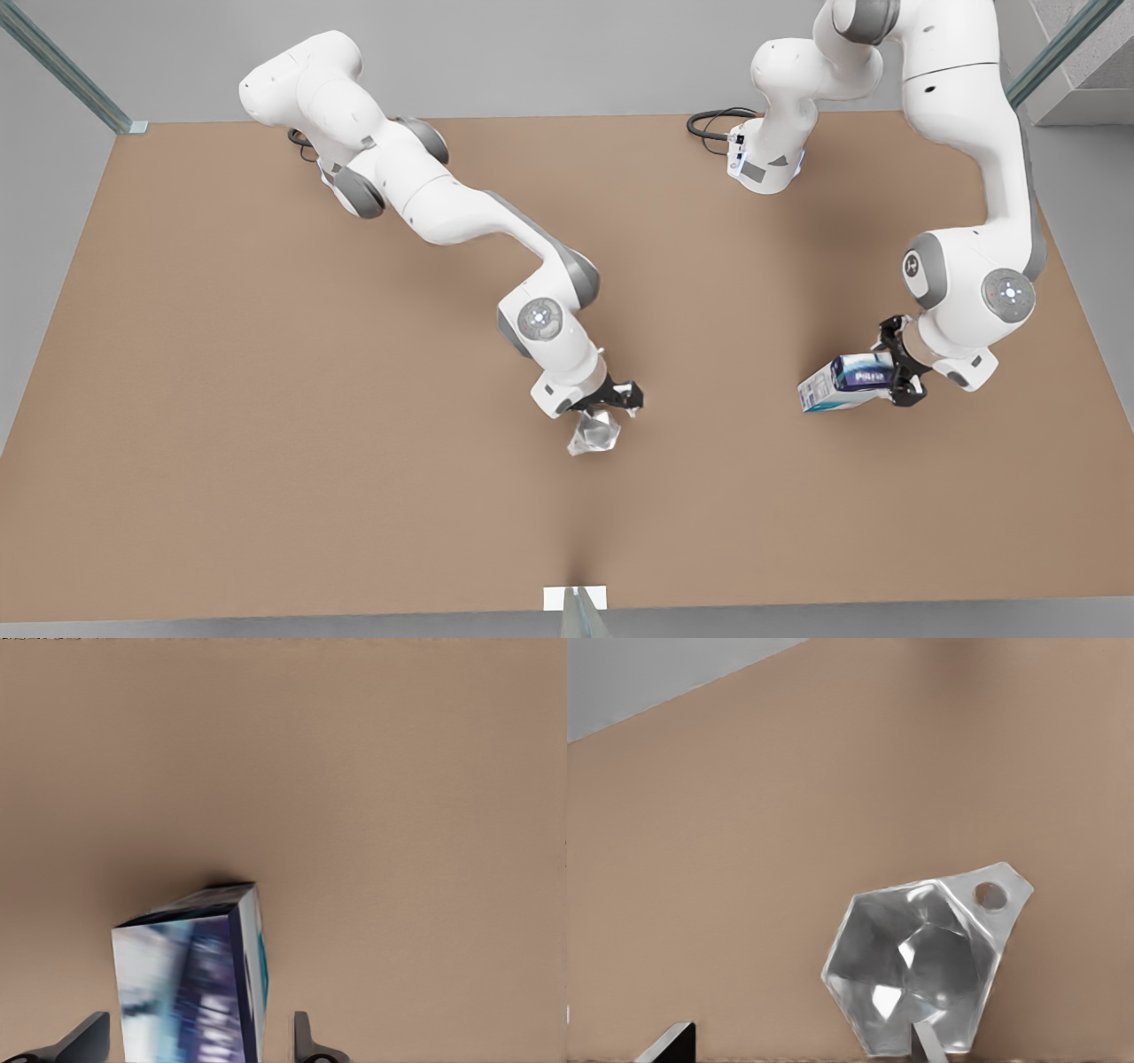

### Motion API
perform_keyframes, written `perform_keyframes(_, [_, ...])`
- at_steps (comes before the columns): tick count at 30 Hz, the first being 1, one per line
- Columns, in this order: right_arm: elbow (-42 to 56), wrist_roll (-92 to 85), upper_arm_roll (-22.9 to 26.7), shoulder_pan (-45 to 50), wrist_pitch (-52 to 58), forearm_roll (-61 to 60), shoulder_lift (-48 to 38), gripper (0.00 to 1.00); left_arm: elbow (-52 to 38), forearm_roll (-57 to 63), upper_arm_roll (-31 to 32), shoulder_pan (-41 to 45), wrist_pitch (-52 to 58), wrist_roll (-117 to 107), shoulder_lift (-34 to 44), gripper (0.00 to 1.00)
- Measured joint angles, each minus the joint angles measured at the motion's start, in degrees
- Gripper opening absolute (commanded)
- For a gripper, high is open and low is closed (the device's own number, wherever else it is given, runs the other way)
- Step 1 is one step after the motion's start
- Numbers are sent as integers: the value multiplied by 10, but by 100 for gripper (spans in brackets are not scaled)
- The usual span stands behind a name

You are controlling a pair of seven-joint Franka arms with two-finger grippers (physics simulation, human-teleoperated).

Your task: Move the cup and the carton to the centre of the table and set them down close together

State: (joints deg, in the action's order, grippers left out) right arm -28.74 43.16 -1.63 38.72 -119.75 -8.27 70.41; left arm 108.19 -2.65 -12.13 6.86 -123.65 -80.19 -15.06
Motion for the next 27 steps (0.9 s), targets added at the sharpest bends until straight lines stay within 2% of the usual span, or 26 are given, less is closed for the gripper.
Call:
perform_keyframes(3, [-16, -50, 24, -57, 139, 3, -55, 100, 1, 0, 0, 0, 5, -1, -1, 100])
perform_keyframes(5, [-124, -97, 37, -110, 176, 4, -142, 100, 0, 0, 0, -4, 2, -2, -5, 100])
perform_keyframes(7, [-357, -131, 34, -179, 161, 37, -304, 100, -1, 0, 0, -13, -7, 0, -13, 100])
perform_keyframes(8, [-551, -135, -52, -273, 100, 99, -431, 100, -1, -1, 0, -16, -11, 1, -17, 100])
perform_keyframes(9, [-676, -172, -111, -359, 79, 133, -519, 100, -1, -4, 0, -16, -16, 1, -18, 100])
perform_keyframes(10, [-717, -239, -97, -383, 95, 131, -570, 100, -2, -4, 0, -19, -16, 1, -22, 100])
perform_keyframes(12, [-675, -358, -16, -396, 242, 94, -612, 100, -4, -2, 0, -21, -15, 0, -25, 100])
perform_keyframes(14, [-596, -415, 19, -413, 344, 95, -607, 100, -4, 0, 0, -21, -15, 0, -26, 100])
perform_keyframes(15, [-561, -418, 27, -422, 365, 95, -593, 100, -4, 1, 0, -21, -15, 1, -28, 96])
perform_keyframes(16, [-537, -418, 31, -412, 380, 95, -578, 100, -4, 1, 0, -21, -15, 0, -32, 79])
perform_keyframes(17, [-535, -418, 33, -405, 380, 94, -574, 100, -4, 1, 0, -21, -15, 0, -34, 72])
perform_keyframes(20, [-534, -418, 33, -405, 378, 89, -575, 100, -6, 2, 0, -21, -15, 0, -39, 61])
perform_keyframes(27, [-515, -417, 33, -399, 395, 88, -571, 100, -13, 7, 0, -21, -9, 1, -29, 59])
